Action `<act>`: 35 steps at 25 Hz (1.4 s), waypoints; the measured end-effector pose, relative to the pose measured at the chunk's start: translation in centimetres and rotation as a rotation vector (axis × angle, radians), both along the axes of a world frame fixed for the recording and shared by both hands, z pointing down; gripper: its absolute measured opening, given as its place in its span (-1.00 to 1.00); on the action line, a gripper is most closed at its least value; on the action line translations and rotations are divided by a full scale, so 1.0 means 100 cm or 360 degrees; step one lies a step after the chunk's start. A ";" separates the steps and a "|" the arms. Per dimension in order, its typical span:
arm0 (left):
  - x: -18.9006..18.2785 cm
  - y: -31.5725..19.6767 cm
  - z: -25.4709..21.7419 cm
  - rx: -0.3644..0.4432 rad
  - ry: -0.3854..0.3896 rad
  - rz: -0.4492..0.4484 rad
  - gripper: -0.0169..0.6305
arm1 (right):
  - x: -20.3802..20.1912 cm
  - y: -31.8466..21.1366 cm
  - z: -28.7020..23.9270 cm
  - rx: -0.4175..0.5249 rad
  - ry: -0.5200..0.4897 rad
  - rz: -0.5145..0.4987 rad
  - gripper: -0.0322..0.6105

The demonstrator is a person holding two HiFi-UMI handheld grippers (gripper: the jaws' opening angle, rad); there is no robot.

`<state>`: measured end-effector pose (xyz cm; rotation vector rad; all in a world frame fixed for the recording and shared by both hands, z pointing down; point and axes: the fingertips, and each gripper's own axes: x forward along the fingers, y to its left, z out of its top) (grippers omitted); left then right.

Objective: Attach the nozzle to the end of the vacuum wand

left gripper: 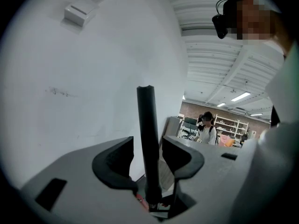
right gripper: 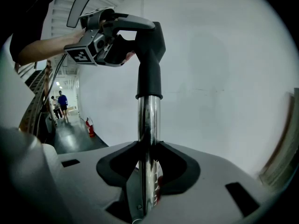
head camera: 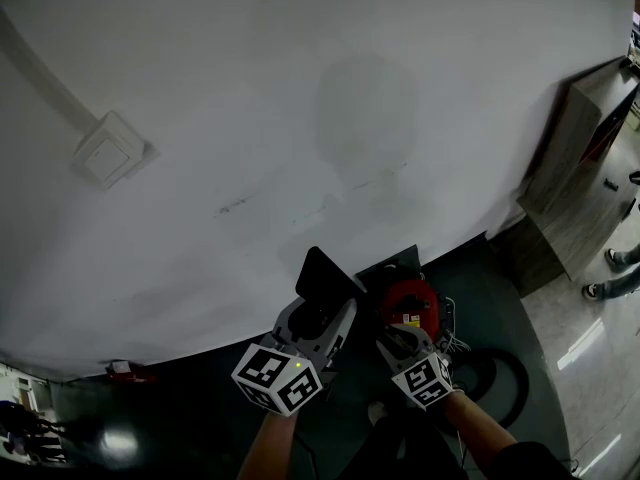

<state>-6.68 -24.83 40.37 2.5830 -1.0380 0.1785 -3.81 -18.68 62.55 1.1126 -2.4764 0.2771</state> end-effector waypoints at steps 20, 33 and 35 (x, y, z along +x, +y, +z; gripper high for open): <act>-0.055 0.035 0.044 -0.0105 -0.0045 -0.0233 -0.73 | 0.017 -0.080 0.013 -0.0078 -0.0062 0.0039 -0.45; -0.076 0.046 0.064 -0.0184 -0.0065 -0.0319 -0.75 | -0.006 -0.090 0.025 -0.0094 -0.0097 -0.0031 -0.45; -0.078 0.045 0.065 -0.0186 -0.0063 -0.0321 -0.75 | -0.007 -0.091 0.025 -0.0092 -0.0092 -0.0034 -0.45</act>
